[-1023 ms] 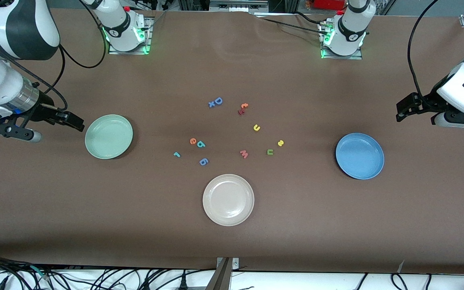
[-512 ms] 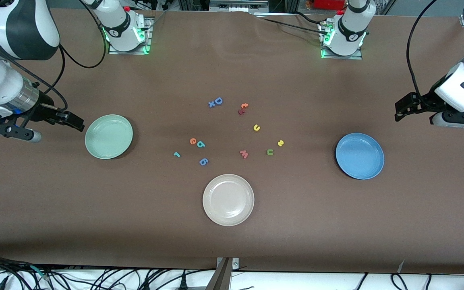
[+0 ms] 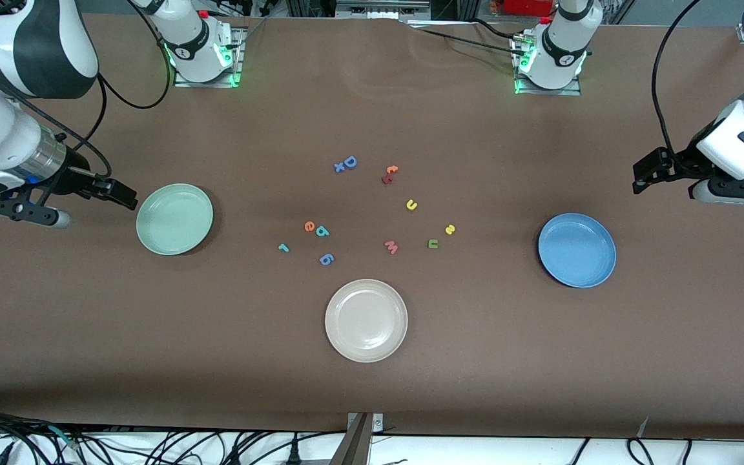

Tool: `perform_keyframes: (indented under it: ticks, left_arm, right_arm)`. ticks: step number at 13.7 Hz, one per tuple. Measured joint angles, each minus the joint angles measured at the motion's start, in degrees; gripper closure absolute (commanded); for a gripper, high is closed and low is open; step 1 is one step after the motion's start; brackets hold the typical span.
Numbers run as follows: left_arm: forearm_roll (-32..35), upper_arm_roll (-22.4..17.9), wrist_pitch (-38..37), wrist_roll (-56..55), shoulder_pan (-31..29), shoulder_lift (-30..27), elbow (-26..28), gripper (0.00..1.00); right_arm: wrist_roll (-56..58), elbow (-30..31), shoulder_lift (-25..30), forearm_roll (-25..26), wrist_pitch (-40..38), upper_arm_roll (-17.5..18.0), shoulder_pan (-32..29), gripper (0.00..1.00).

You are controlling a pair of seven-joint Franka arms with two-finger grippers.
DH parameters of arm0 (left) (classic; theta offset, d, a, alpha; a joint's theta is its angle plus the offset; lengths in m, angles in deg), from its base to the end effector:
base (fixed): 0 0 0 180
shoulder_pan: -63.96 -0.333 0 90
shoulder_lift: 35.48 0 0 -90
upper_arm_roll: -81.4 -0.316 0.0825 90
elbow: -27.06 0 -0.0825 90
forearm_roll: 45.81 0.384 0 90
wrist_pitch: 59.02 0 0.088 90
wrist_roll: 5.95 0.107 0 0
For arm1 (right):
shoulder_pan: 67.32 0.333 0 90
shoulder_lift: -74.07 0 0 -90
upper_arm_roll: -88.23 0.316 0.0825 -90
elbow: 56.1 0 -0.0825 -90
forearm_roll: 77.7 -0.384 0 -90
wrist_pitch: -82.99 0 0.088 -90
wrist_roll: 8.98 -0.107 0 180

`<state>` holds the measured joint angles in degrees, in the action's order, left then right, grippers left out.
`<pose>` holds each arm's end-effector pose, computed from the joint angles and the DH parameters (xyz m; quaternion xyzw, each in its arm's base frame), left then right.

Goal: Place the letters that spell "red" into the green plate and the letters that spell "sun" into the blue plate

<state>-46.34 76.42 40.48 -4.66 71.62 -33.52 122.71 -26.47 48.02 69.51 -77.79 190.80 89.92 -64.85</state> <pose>0.5755 -0.0285 0.5729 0.9993 -0.0340 0.0165 0.0033 0.5824 0.0421 0.4883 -0.9932 0.1163 0.0078 0.0005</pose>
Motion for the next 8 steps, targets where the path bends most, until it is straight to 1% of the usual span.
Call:
perform_keyframes:
  ticks: [8]
  left_arm:
    - [0.0, 0.0, -0.4, 0.0, 0.0, 0.0, 0.0, 0.0]
  right_arm:
    - [-0.4, 0.0, 0.0, 0.0, 0.0, 0.0, 0.0, 0.0]
